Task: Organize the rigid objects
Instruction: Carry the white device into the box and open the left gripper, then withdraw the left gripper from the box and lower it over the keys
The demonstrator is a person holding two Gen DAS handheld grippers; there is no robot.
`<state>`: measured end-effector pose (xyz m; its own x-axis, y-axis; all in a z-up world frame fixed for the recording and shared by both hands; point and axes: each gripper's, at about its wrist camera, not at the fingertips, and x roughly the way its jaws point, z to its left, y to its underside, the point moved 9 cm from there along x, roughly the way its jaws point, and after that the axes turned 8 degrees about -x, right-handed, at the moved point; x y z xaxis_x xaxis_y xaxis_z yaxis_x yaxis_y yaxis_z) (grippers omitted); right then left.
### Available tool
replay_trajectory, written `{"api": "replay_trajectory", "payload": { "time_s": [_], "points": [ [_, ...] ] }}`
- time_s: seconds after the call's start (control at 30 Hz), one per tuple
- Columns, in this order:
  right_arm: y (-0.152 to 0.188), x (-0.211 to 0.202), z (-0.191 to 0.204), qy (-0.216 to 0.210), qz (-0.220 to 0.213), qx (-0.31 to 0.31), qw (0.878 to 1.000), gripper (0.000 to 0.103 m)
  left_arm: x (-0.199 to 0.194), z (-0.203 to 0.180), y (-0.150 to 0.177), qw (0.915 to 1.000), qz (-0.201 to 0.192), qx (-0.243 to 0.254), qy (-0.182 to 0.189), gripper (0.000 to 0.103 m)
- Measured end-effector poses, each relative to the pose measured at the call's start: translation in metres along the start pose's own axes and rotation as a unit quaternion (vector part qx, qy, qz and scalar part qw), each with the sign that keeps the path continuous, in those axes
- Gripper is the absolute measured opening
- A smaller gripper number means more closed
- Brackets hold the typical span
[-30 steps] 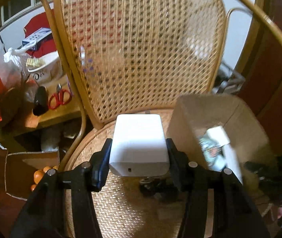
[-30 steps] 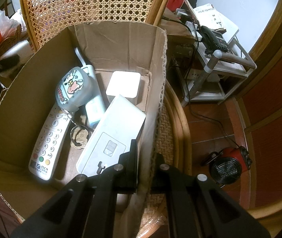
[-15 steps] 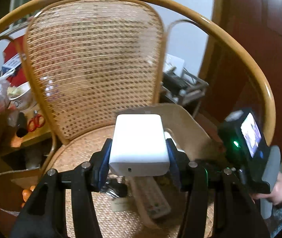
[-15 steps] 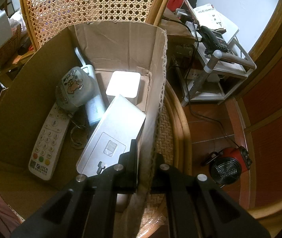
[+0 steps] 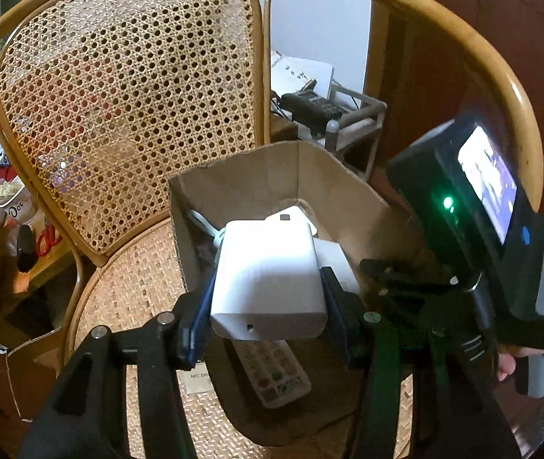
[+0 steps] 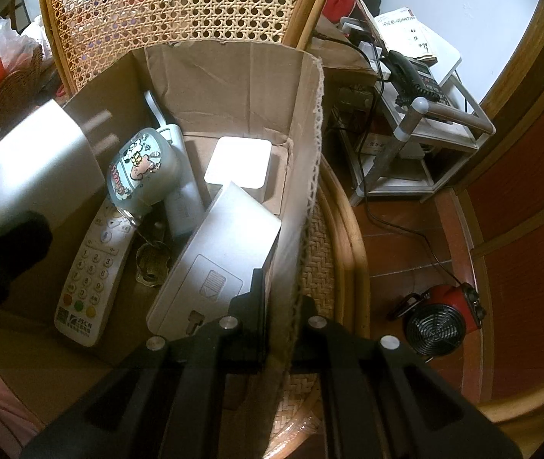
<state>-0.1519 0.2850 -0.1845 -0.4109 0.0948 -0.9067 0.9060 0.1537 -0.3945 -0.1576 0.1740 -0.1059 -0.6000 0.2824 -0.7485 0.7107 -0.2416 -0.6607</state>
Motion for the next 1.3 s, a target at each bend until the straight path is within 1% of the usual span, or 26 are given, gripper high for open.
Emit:
{"api": "replay_trajectory", "payload": {
  "time_s": [0.1,0.23,0.27,0.37,0.43,0.5,0.53,0.6,0.67,0.77,0.97,1.07,1.3],
  "points": [
    [0.000,0.000,0.000,0.000,0.000,0.000,1.000,0.008,0.003,0.000,0.006,0.9997,0.007,0.016,-0.017,0.050],
    [0.000,0.000,0.000,0.000,0.000,0.000,1.000,0.008,0.009,0.001,0.013,0.9994,0.017,0.026,-0.019,0.050],
    [0.000,0.000,0.000,0.000,0.000,0.000,1.000,0.008,0.008,0.000,0.013,0.9994,0.015,0.025,-0.017,0.051],
    [0.000,0.000,0.000,0.001,0.000,-0.001,1.000,0.008,-0.003,0.001,0.006,0.9988,-0.016,0.039,-0.027,0.051],
    [0.000,0.001,0.000,0.000,0.002,-0.001,1.000,0.008,-0.012,0.001,0.001,0.9974,-0.034,0.051,-0.037,0.060],
    [0.000,0.003,0.000,-0.002,0.006,0.000,1.000,0.008,-0.017,0.005,0.000,0.9967,-0.042,0.051,-0.047,0.079],
    [0.000,0.003,0.000,-0.003,0.006,0.001,1.000,0.008,-0.018,0.008,0.000,0.9965,-0.044,0.049,-0.051,0.083],
    [-0.001,0.003,0.000,-0.003,0.006,0.000,1.000,0.008,-0.018,0.015,0.000,0.9962,-0.046,0.043,-0.061,0.095],
    [-0.002,0.004,0.000,-0.004,0.006,0.000,1.000,0.008,-0.018,0.026,-0.001,0.9956,-0.043,0.033,-0.076,0.099],
    [-0.001,0.003,0.000,-0.003,0.006,0.001,1.000,0.008,-0.021,0.045,-0.001,0.9944,-0.046,0.023,-0.092,0.099],
    [-0.002,0.003,-0.002,-0.007,0.006,0.005,1.000,0.008,-0.027,0.074,0.004,0.9936,-0.047,0.013,-0.102,0.100],
    [-0.003,0.003,-0.003,-0.008,0.007,0.007,1.000,0.008,-0.026,0.092,0.007,0.9919,-0.042,0.008,-0.120,0.100],
    [-0.003,0.003,-0.003,-0.009,0.009,0.010,1.000,0.008,-0.012,0.118,0.020,0.9931,-0.019,-0.015,-0.115,0.100]
  ]
}}
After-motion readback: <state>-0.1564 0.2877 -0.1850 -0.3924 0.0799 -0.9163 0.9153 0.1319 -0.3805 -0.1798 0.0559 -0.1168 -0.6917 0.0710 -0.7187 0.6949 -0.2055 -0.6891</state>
